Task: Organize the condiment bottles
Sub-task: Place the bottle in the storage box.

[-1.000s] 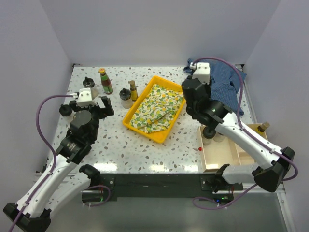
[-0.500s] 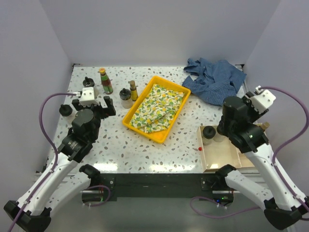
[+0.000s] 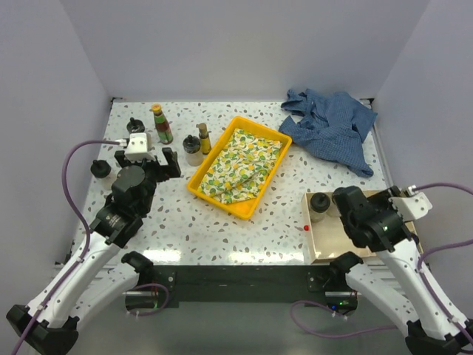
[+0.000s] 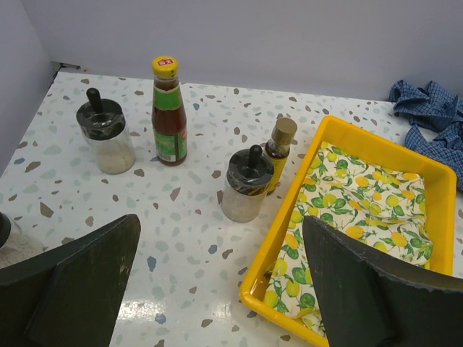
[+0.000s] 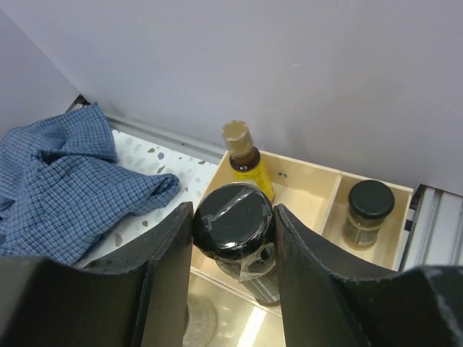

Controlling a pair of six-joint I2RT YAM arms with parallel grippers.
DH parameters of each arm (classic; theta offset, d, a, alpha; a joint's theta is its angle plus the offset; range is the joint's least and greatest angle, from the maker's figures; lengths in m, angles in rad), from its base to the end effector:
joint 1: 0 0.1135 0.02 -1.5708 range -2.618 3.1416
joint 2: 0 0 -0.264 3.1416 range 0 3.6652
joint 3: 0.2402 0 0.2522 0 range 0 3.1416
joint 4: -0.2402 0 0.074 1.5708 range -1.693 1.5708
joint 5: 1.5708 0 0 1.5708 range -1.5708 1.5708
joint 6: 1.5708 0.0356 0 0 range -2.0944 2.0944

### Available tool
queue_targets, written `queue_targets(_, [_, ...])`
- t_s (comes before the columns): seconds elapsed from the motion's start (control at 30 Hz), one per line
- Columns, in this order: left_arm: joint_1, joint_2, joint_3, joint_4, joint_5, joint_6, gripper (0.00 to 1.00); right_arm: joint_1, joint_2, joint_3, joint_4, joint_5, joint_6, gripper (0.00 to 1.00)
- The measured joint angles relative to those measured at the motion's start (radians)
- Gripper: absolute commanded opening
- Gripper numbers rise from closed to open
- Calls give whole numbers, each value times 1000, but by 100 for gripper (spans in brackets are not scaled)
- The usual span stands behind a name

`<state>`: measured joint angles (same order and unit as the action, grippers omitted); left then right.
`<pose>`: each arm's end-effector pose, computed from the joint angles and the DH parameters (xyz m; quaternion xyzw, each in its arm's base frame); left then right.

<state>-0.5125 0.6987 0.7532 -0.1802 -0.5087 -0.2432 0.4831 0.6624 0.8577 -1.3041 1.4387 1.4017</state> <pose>0.1510 -0.0650 0.3434 -0.0674 0.7418 -0.0607 0.6645 0.0833 0.0039 0.3118 0.4598 0.5895 -0.2377 0.6201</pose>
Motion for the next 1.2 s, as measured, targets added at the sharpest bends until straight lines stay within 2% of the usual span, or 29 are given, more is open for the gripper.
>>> queue_targets(0.07, [0, -3, 0, 0, 0, -1, 100, 0, -61, -46, -26, 2, 6, 0])
queue_targets(0.2, [-8, -10, -8, 0, -2, -1, 100, -4, -108, -109, -16, 2, -93, 0])
queue_targets(0.43, [-27, -11, -12, 0, -8, -1, 100, -35, -18, -147, 116, 9, -277, 0])
queue_targets(0.57, [-31, -13, -13, 0, -23, 0, 100, -125, 67, -169, 60, 6, -163, 0])
queue_targets(0.7, [-44, -16, -15, 0, -29, 0, 100, -208, 73, -196, -8, 6, -50, 0])
queue_targets(0.87, [-56, 0, -15, 0, -31, 0, 100, -247, 50, -248, -24, 6, -8, 1])
queue_targets(1.03, [-63, 4, -15, 0, -34, 0, 100, -270, 56, -288, -18, 6, 37, 11])
queue_targets(1.2, [-65, 4, -15, 0, -43, 0, 100, -272, 156, -308, -28, 18, 145, 13])
